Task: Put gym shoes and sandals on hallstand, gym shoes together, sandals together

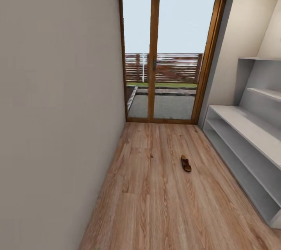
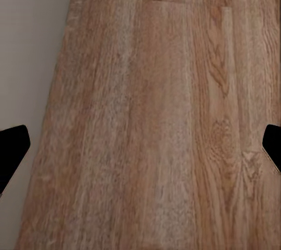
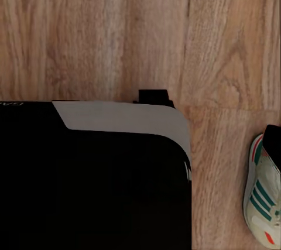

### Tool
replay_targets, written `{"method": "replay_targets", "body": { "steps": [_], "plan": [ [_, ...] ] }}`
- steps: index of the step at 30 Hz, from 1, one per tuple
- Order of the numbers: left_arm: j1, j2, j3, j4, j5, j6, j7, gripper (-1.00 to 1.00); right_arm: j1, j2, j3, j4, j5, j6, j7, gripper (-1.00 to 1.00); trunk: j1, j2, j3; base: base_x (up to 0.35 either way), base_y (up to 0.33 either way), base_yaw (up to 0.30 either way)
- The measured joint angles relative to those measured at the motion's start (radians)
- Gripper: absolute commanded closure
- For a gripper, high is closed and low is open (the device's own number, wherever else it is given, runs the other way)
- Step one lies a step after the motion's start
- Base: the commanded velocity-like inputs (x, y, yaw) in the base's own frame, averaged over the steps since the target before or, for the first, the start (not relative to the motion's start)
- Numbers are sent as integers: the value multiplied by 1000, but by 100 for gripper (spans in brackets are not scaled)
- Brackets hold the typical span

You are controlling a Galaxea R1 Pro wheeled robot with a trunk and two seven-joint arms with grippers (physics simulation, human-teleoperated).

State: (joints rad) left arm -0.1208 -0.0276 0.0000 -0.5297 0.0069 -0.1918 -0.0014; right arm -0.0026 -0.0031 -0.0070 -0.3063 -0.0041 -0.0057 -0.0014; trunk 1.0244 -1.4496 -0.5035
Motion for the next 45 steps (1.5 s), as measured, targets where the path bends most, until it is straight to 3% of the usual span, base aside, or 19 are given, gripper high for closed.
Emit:
{"method": "replay_targets", "body": {
  "steps": [16, 45],
  "plan": [
    [0, 0, 0, 0, 0, 0, 0, -100, 0, 0, 0, 0, 0, -1, 0, -100, 0, 0, 0, 348, 0, -220],
    [0, 0, 0, 0, 0, 0, 0, -100, 0, 0, 0, 0, 0, 0, 0, -100, 0, 0, 0, 348, 0, -8]
  ]
}}
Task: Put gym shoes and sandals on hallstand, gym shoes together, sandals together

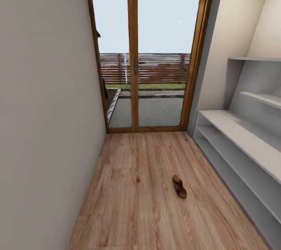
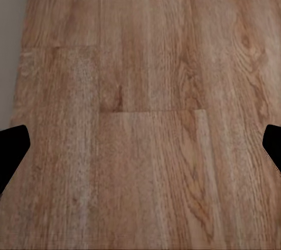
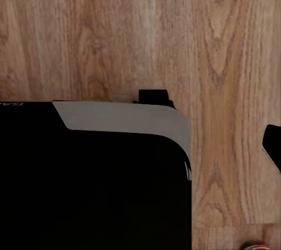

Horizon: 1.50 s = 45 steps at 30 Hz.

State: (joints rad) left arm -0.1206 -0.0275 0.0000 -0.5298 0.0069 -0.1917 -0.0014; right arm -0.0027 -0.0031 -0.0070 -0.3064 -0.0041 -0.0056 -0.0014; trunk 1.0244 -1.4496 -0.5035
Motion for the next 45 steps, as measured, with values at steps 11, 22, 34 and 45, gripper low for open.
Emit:
{"method": "replay_targets", "body": {
  "steps": [11, 22, 34, 45],
  "plan": [
    [0, 0, 0, 0, 0, 0, 0, -100, 0, 0, 2, 1, 5, -1, 0, -100, 0, 0, 0, 348, 0, 0],
    [0, 0, 0, 1, 0, 0, 0, -100, 0, 1, 3, 2, 5, -1, 1, -100, 0, 0, 0, 348, 0, 0],
    [0, 0, 0, 27, -1, -1, 0, -100, 0, 0, 0, 0, -1, -1, 0, -100, 0, 0, 0, 348, 0, 0],
    [0, 0, 0, 28, -1, -1, 0, -100, 0, 0, 0, 0, -1, 0, 2, -100, 0, 0, 0, 348, 0, 0]
  ]
}}
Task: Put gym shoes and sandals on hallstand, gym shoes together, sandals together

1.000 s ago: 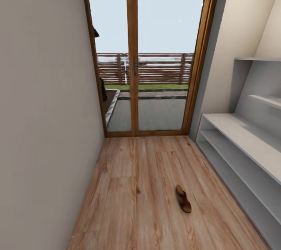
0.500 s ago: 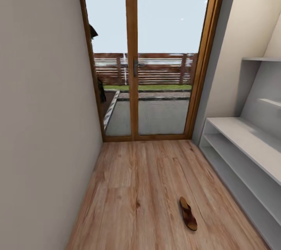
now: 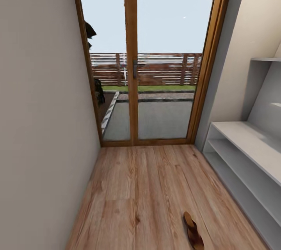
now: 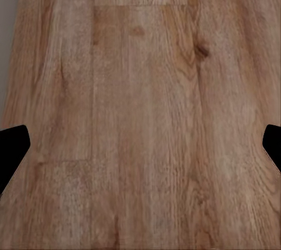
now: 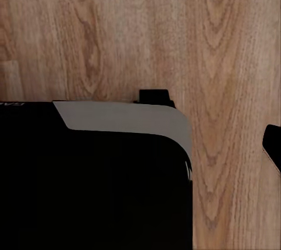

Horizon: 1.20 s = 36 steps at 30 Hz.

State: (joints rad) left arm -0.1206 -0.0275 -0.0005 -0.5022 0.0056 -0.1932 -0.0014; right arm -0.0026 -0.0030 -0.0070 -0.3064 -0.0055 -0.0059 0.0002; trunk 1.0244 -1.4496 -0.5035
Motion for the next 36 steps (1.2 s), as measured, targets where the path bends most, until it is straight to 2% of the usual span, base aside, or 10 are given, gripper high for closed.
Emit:
{"method": "replay_targets", "body": {
  "steps": [36],
  "plan": [
    [0, 0, -1, 1, 0, 0, 0, -100, 0, 0, 0, -2, 0, -1, 3, -100, 0, 0, 0, 348, 54, 0]
  ]
}}
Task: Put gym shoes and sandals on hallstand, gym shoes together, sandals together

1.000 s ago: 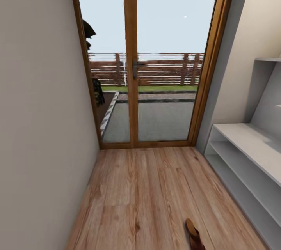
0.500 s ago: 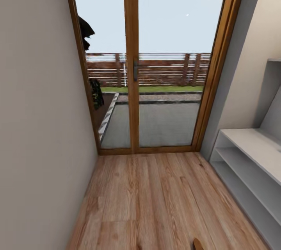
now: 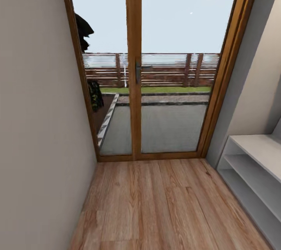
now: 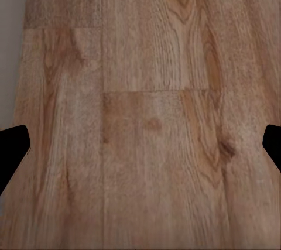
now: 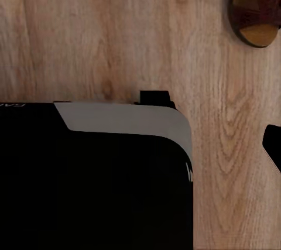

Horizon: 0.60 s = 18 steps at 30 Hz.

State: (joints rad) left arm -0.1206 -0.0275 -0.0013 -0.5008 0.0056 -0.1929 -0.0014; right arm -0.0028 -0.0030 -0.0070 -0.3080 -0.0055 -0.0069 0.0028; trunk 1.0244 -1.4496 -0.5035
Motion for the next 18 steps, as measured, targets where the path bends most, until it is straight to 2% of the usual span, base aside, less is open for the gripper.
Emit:
{"method": "replay_targets", "body": {
  "steps": [15, 18],
  "plan": [
    [0, 0, 0, 0, 0, 0, 0, -100, 0, 0, 0, 0, 0, 0, 0, -100, 0, 0, 0, 348, 110, 0],
    [0, 0, 0, 0, 0, 0, 0, -100, 0, 0, 0, 0, 0, 0, 0, -100, 0, 0, 0, 348, 96, -93]
  ]
}}
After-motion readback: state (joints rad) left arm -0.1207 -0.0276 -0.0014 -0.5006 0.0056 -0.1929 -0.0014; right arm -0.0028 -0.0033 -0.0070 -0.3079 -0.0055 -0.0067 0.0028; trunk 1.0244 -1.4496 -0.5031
